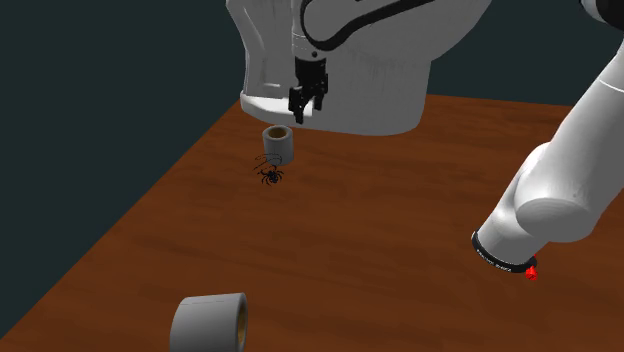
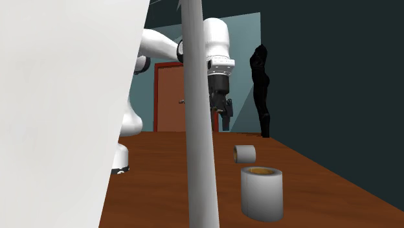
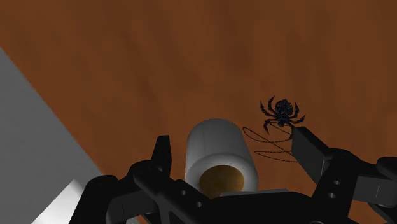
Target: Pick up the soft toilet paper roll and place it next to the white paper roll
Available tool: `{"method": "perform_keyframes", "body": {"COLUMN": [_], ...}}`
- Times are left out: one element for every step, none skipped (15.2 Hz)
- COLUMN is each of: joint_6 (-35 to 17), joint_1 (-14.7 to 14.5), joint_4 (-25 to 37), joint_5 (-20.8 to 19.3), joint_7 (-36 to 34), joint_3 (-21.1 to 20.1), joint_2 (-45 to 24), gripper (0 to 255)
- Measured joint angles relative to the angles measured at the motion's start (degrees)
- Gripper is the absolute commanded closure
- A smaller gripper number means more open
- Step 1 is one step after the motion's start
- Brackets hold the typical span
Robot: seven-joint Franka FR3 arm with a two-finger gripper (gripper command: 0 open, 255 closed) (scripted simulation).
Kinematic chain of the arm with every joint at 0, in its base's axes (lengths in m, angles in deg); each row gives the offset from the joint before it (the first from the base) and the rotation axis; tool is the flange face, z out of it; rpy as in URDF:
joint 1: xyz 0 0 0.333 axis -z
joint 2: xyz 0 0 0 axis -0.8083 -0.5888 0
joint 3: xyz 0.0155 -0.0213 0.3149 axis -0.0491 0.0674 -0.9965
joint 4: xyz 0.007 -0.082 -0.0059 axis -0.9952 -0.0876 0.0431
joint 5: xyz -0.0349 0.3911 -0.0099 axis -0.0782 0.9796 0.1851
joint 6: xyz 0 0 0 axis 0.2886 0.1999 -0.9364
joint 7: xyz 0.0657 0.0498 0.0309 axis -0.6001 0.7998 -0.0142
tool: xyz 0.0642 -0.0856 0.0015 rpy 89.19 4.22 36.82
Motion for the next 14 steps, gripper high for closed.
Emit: {"method": "perform_keyframes", "body": {"joint_6": [0.08, -0.21, -0.28, -0.69, -0.49, -0.05, 0.24, 0.59, 1.27, 1.58, 1.81, 1.77, 1.44, 1.06], "joint_1": [-0.23, -0.37, -0.47, -0.74, -0.97, -1.39, -1.68, -2.01, -2.27, -2.66, -2.90, -3.14, -3.32, -3.35], "joint_4": [1.84, 3.50, 5.27, 6.49, 9.07, 11.92, 14.39, 17.23, 20.16, 22.67, 24.89, 26.23, 26.44, 26.68], "joint_5": [-0.19, -0.42, -0.64, -0.86, -1.16, -1.50, -1.75, -2.06, -2.29, -2.51, -2.69, -2.84, -2.91, -2.98], "joint_7": [-0.55, -0.91, -1.12, -1.69, -2.05, -2.70, -3.06, -3.42, -3.63, -4.03, -4.15, -4.39, -4.60, -4.61], "joint_3": [-0.24, -0.37, -0.41, -0.59, -0.67, -0.84, -0.90, -0.93, -0.91, -0.93, -0.90, -0.88, -0.90, -0.87], "joint_2": [-2.14, -4.37, -6.53, -8.48, -11.15, -13.88, -16.38, -19.17, -21.76, -24.24, -26.53, -28.08, -28.73, -29.36], "gripper": [0, 0, 0, 0, 0, 0, 0, 0, 0, 0, 0, 0, 0, 0]}}
